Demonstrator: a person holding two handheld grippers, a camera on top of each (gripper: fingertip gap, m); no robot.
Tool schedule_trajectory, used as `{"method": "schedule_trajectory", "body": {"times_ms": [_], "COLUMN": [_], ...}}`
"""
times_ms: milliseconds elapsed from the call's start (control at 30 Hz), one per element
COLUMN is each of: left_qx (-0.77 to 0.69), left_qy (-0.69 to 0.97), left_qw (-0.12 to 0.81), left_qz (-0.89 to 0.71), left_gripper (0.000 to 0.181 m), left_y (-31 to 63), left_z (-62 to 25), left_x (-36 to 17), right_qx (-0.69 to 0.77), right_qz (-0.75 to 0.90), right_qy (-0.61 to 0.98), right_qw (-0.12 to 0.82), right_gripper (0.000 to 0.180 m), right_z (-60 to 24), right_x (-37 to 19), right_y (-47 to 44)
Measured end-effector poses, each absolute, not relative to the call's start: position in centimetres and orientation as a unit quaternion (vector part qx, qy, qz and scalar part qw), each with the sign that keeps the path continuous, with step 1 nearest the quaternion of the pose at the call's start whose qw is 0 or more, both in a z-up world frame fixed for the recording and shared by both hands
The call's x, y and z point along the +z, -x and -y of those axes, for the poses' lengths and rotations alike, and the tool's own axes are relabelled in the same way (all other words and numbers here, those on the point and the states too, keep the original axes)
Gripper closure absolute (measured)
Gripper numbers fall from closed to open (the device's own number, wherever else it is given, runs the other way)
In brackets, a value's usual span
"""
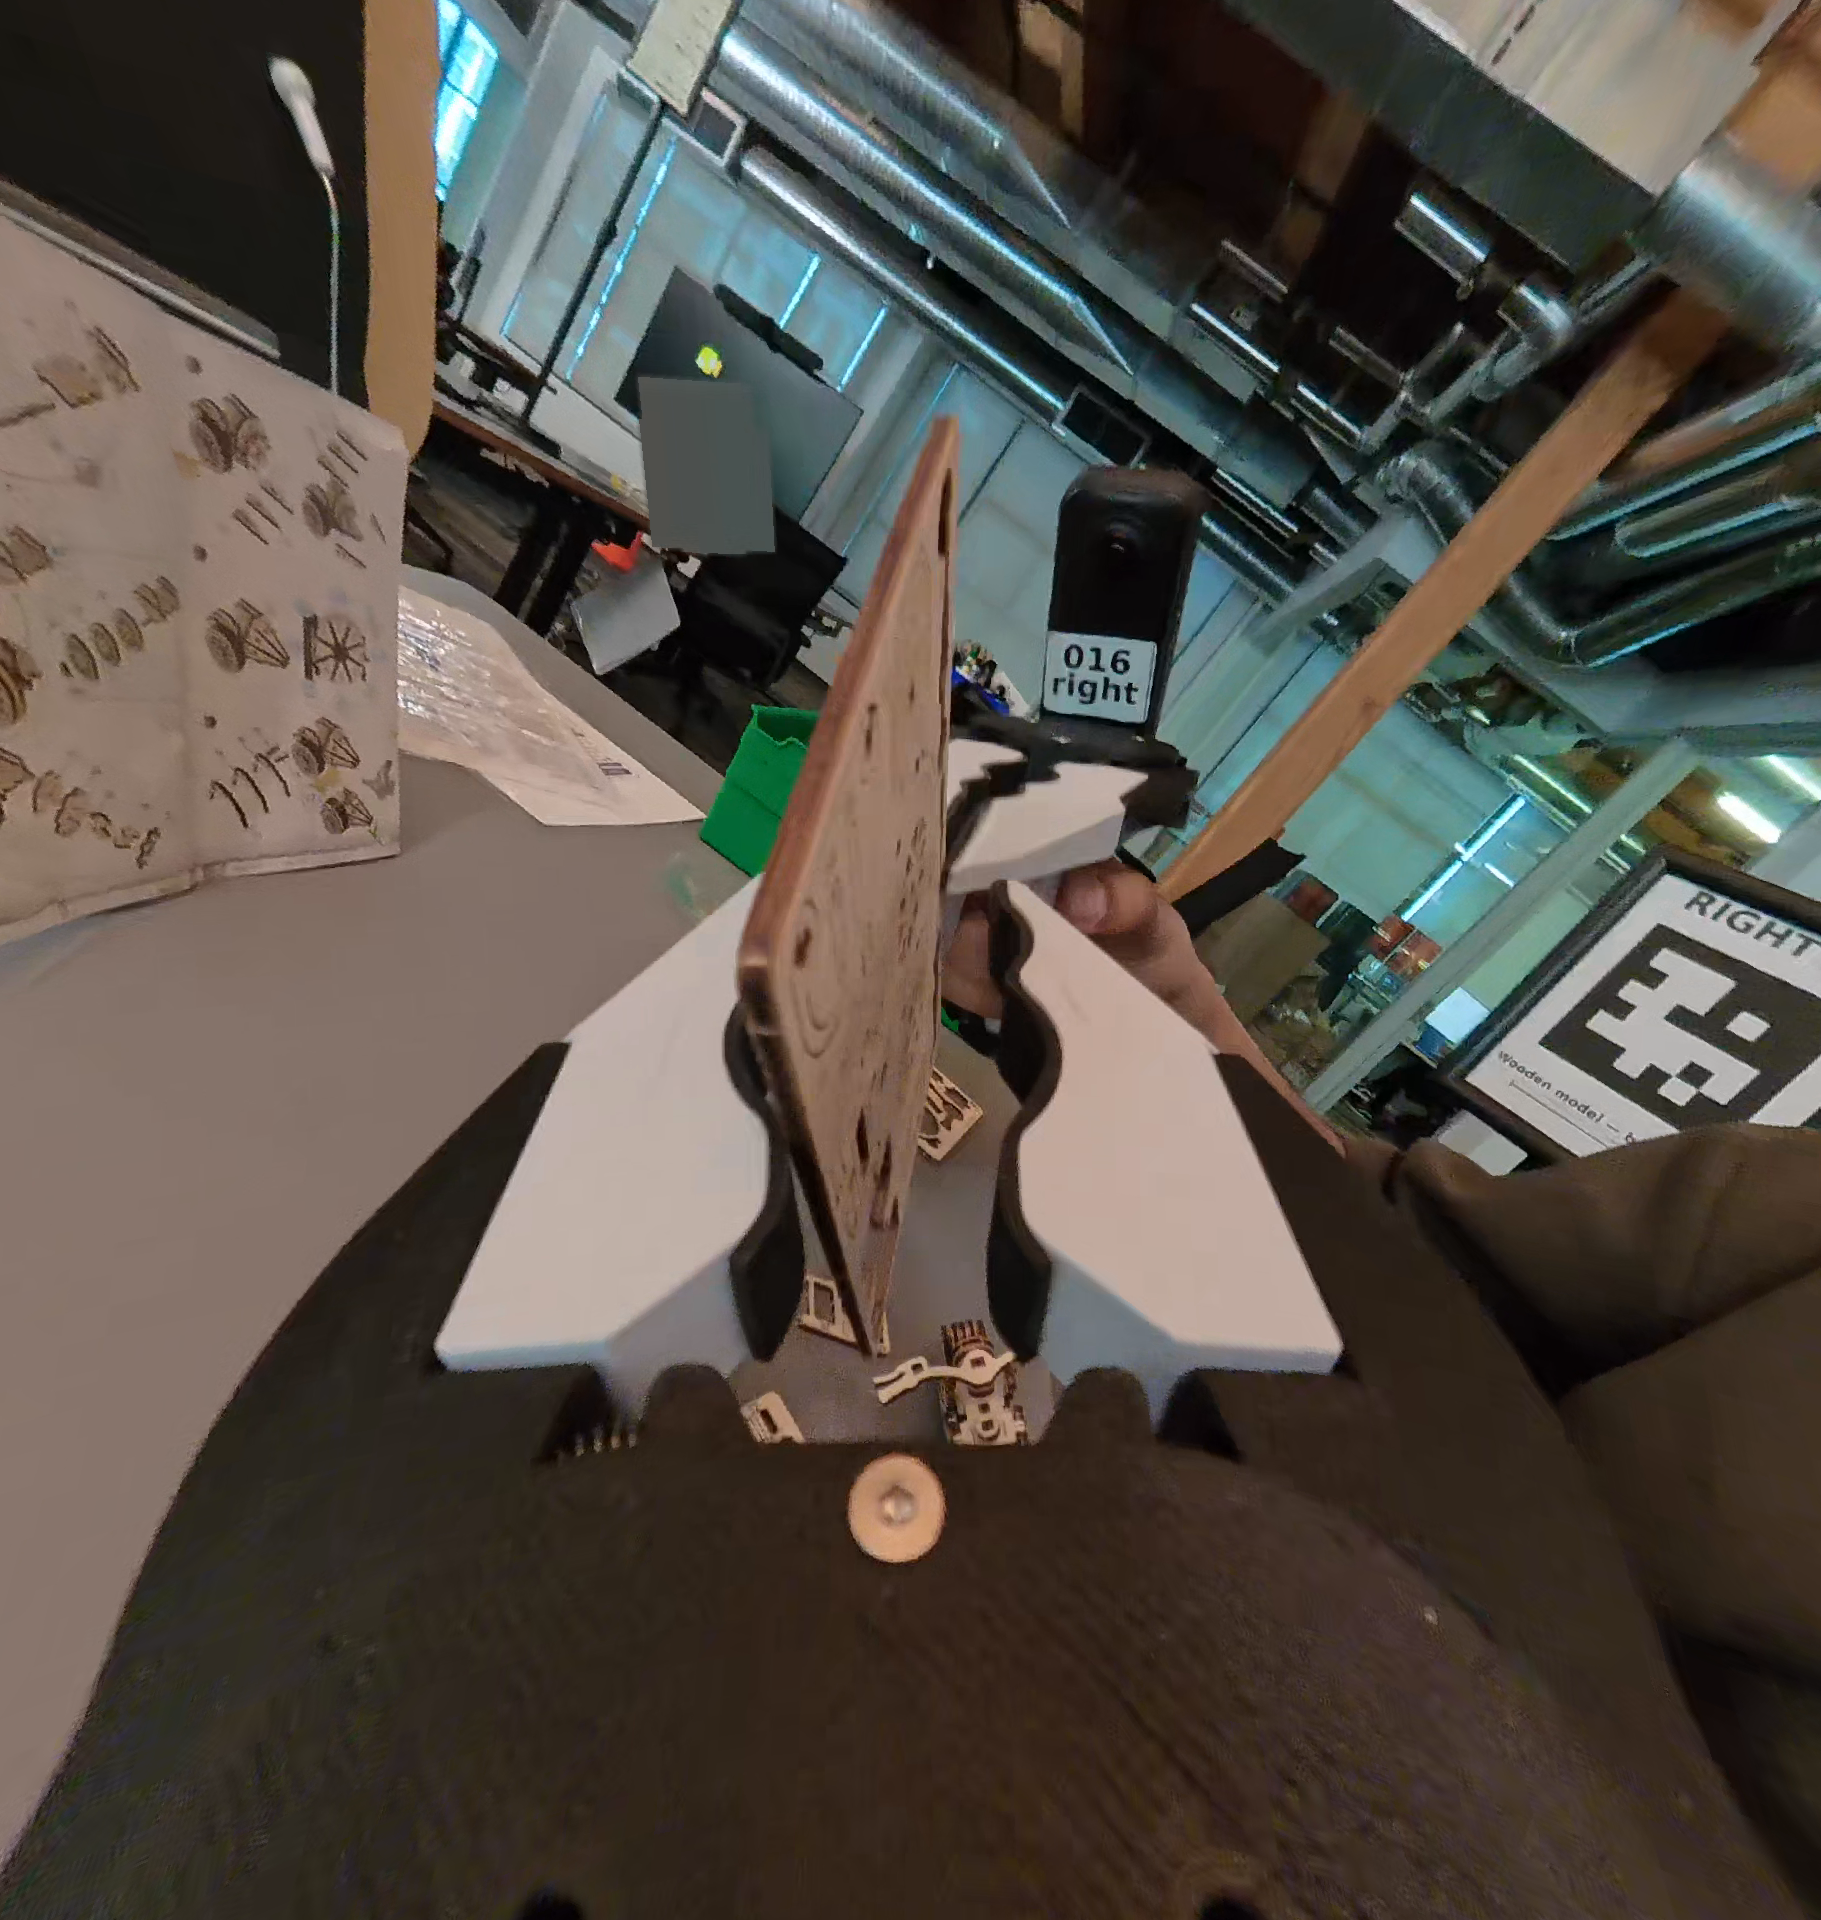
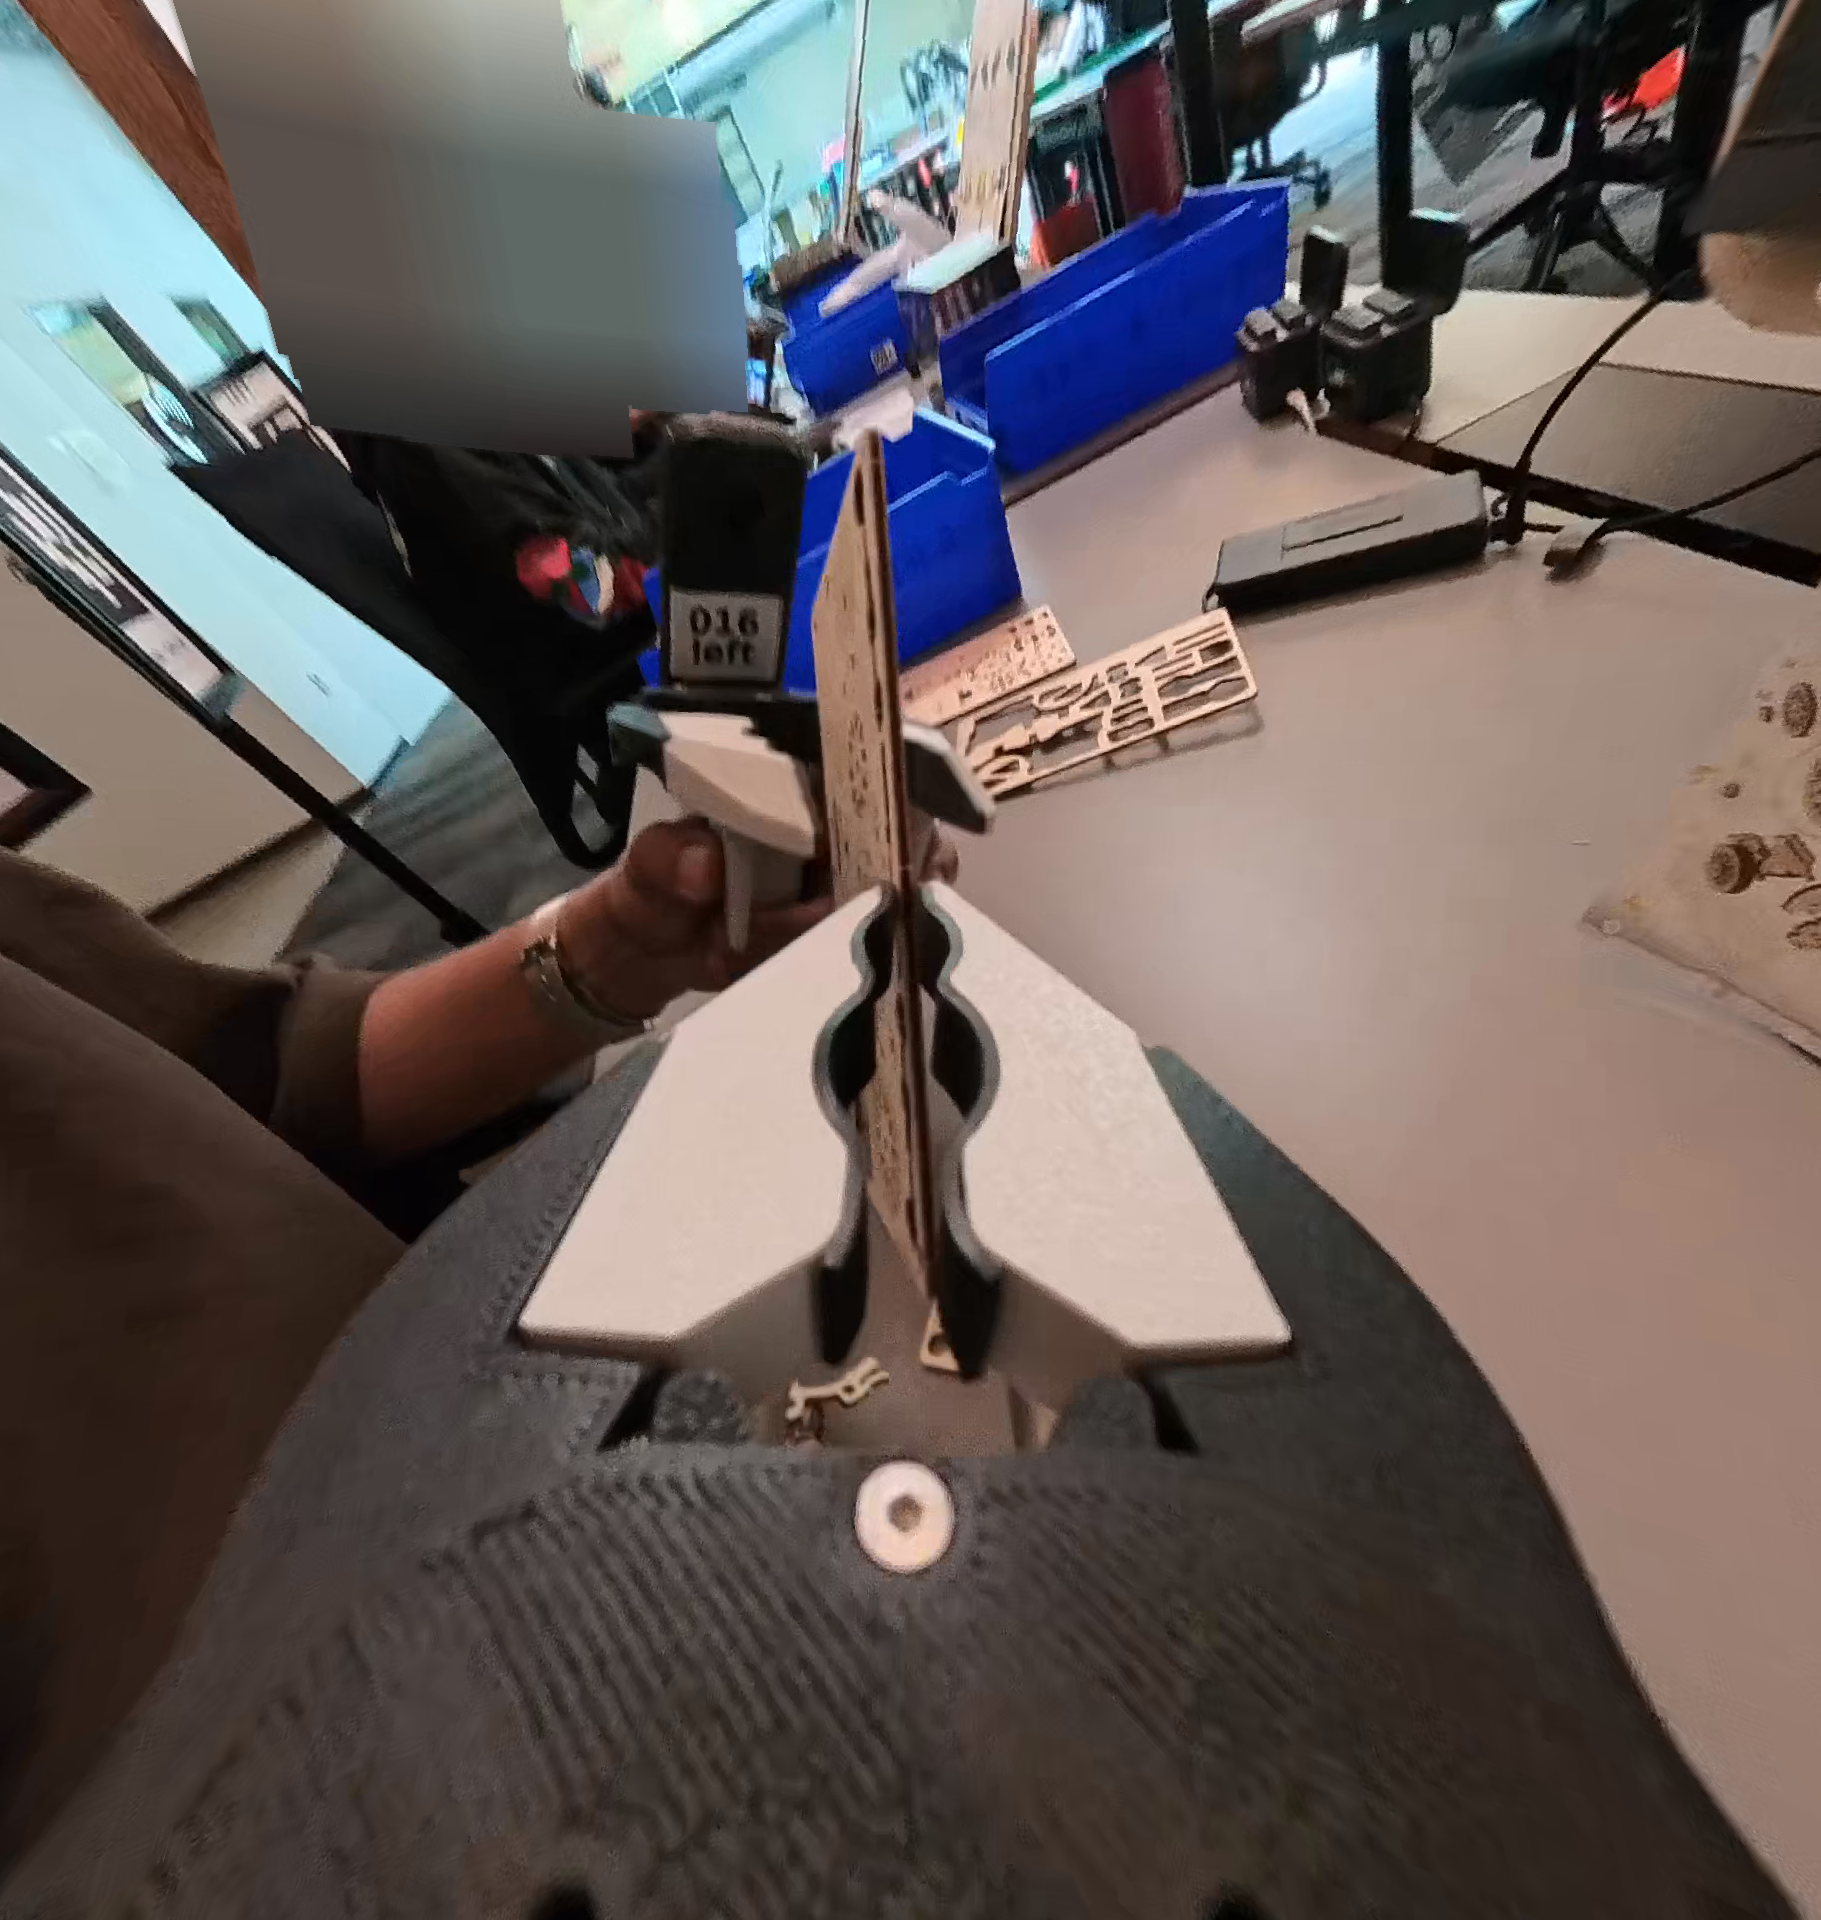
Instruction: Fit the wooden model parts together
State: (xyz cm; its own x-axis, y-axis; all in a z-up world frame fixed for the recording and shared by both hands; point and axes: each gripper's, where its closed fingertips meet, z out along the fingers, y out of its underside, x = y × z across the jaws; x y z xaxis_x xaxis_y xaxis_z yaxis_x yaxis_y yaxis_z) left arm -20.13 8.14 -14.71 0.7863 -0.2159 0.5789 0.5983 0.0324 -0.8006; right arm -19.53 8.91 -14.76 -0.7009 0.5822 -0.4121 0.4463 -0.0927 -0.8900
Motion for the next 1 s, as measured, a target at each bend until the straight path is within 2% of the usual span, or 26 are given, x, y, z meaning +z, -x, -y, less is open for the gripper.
{"method": "schedule_trajectory", "body": {"times_ms": [100, 300, 333, 400, 567, 667, 800, 1000], "left_qx": [-0.299, -0.313, -0.319, -0.329, -0.343, -0.348, -0.349, -0.334], "left_qy": [0.634, 0.629, 0.624, 0.614, 0.621, 0.626, 0.641, 0.664], "left_qw": [0.698, 0.697, 0.699, 0.703, 0.694, 0.689, 0.677, 0.661], "left_qz": [0.146, 0.144, 0.145, 0.144, 0.122, 0.110, 0.099, 0.100], "left_gripper": [0.146, 0.157, 0.161, 0.180, 0.180, 0.180, 0.180, 0.181], "left_y": [19.6, 19.2, 19.2, 19.1, 18.7, 18.3, 18.0, 17.8], "left_z": [-8.5, -8.9, -8.9, -8.8, -8.4, -8.1, -8.0, -8.3], "left_x": [-15.0, -15.3, -15.2, -15.1, -15.1, -15.0, -15.2, -16.0], "right_qx": [0.657, 0.692, 0.691, 0.689, 0.682, 0.663, 0.621, 0.574], "right_qz": [0.642, 0.597, 0.597, 0.598, 0.611, 0.642, 0.691, 0.734], "right_qy": [0.393, 0.405, 0.407, 0.409, 0.401, 0.384, 0.370, 0.359], "right_qw": [0.045, 0.026, 0.026, 0.028, 0.015, -0.005, 0.014, 0.048], "right_gripper": [0.178, 0.178, 0.178, 0.178, 0.177, 0.166, 0.176, 0.176], "right_z": [-9.4, -9.4, -9.3, -9.0, -8.5, -8.2, -8.2, -8.5], "right_x": [-14.3, -13.8, -13.9, -14.1, -14.0, -14.1, -15.0, -16.0], "right_y": [19.9, 20.3, 20.4, 20.4, 20.0, 19.1, 18.5, 18.3]}}
